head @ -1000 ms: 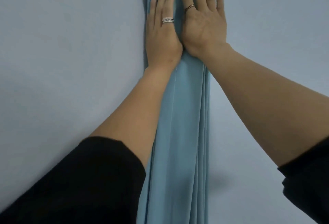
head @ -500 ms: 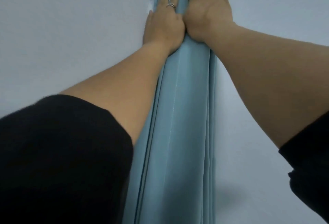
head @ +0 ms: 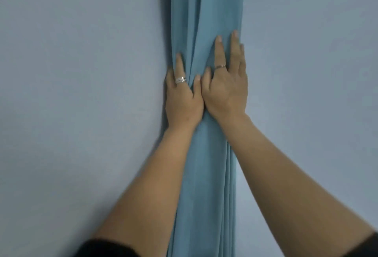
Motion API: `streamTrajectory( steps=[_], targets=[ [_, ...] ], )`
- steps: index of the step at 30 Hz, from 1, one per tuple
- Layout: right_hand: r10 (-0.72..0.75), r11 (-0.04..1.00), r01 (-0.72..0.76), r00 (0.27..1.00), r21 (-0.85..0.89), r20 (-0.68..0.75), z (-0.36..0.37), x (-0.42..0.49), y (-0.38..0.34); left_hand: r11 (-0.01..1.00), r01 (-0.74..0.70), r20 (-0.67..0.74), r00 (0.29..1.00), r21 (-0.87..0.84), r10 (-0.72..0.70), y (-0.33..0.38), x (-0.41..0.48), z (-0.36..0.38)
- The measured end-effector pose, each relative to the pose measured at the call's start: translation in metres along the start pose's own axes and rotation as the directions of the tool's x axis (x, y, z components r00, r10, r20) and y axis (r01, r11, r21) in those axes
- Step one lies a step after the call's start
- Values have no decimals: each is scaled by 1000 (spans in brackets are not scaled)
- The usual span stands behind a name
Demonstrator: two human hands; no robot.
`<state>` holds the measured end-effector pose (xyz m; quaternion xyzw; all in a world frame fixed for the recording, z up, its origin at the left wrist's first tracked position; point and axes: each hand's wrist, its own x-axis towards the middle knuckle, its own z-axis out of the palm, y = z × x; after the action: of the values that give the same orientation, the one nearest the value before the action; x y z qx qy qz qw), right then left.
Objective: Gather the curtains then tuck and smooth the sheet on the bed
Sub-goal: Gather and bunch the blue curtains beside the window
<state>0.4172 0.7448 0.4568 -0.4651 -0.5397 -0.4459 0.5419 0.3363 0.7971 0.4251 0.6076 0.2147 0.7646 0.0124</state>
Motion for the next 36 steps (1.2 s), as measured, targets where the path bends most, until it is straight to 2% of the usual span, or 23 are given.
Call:
streamTrajectory(
  steps=[2,4,7,9,11,12,16,18,20,22,24,25,26,27,28,29,31,33,36],
  targets=[
    [61,974,-44,995,220,-73,-13,-50,-14,995,25,-83,996,-98,-33,2,-48,-21],
    [156,887,-120,987,446,-46,-28,-94,-28,978,41,-99,993,-207,-63,3,-81,-42],
    [228,793,-222,972,568,60,-48,-148,-40,940,140,-4,989,-311,-148,2,-115,-75],
    [285,663,-363,931,655,228,-63,-179,-43,902,222,76,975,-370,-209,2,-136,-97],
    [277,530,-498,866,686,415,-77,-206,-49,876,291,149,956,-384,-252,2,-160,-115],
    [269,498,-542,838,676,474,-85,-220,-53,862,326,181,944,-387,-276,4,-175,-125],
    [282,439,-641,764,630,581,-109,-263,-62,825,429,274,898,-369,-344,14,-223,-160],
    [277,384,-684,726,620,629,-119,-274,-69,785,516,323,849,-343,-418,22,-238,-175],
    [241,339,-701,710,628,662,-129,-281,-72,751,594,320,799,-289,-509,36,-249,-188],
    [228,339,-707,701,620,676,-134,-291,-72,770,604,275,791,-205,-547,47,-256,-197],
    [307,400,-701,710,591,634,-139,-300,-75,788,603,262,787,-129,-559,53,-264,-205],
    [378,469,-687,724,555,578,-144,-305,-81,790,606,241,784,-94,-572,57,-271,-213],
    [436,567,-628,778,533,452,-148,-309,-85,793,607,224,781,-57,-582,60,-276,-220],
    [429,687,-507,861,521,272,-150,-315,-91,793,609,211,778,-20,-592,63,-280,-227],
    [374,775,-362,923,518,85,-155,-319,-99,792,610,196,775,18,-601,66,-284,-237],
    [299,818,-225,953,530,-56,-160,-321,-112,800,598,180,782,52,-597,73,-287,-251],
    [187,829,-64,968,555,-169,-171,-323,-140,841,497,136,837,215,-530,94,-289,-279],
    [132,782,-12,980,624,-146,-188,-326,-171,839,287,84,928,462,-364,119,-293,-310],
    [98,546,-20,994,837,-40,-222,-328,-231,823,137,6,986,552,-168,168,-297,-377]
  ],
)
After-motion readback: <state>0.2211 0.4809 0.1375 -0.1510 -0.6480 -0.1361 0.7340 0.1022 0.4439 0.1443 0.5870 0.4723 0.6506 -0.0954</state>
